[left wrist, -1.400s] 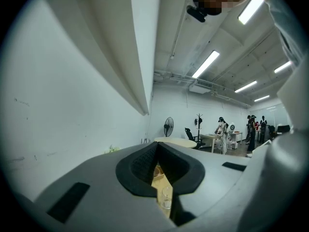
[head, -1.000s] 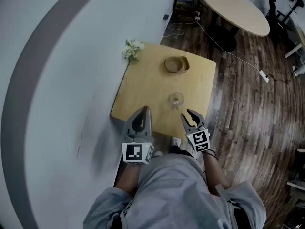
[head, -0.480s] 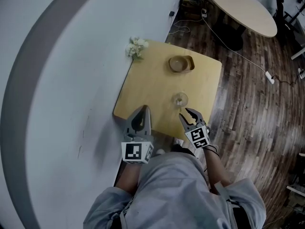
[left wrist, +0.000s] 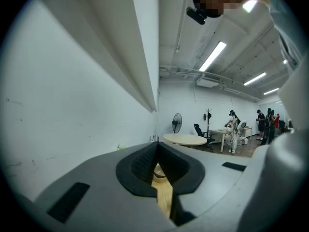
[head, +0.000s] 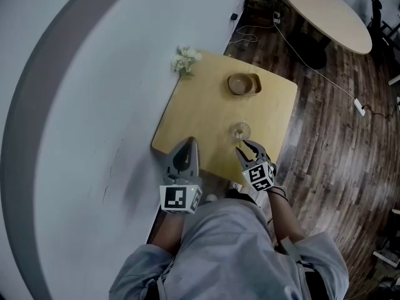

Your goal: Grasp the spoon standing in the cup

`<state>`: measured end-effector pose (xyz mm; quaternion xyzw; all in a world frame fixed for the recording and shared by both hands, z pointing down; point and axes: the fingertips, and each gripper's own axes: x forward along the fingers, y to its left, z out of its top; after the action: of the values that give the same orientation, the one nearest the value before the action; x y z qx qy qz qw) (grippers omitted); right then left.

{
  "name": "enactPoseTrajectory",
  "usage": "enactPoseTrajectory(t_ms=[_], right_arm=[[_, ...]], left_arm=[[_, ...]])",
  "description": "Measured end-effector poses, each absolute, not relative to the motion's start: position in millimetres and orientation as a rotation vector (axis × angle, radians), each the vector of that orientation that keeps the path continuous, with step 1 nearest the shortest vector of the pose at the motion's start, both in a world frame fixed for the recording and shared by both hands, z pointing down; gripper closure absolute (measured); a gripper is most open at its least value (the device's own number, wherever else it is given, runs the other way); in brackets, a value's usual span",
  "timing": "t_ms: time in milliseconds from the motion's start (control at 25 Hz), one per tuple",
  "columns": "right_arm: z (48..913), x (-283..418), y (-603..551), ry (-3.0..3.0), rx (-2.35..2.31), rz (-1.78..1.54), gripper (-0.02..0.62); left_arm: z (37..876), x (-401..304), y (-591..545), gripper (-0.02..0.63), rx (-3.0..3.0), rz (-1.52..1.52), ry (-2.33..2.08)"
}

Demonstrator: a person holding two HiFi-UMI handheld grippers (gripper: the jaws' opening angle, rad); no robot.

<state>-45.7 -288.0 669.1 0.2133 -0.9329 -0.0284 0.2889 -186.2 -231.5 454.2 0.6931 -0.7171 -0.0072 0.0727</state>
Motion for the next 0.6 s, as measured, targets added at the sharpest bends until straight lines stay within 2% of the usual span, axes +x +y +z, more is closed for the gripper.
enactPoseTrajectory(t_ms=[360,600], right_arm=[[668.8,-49.5,-305.1,-2.498,0.576,-0.123,0.551],[660.0,-53.3,-316.0,-2.513,0.605,-0.141,0.576]], left_arm=[[458.1,-191.3,-231.6,0.604,2.046,-0.003,-2.18],[457.2,-194.9,-233.6,0.604,2.039,-0.005,-2.19]])
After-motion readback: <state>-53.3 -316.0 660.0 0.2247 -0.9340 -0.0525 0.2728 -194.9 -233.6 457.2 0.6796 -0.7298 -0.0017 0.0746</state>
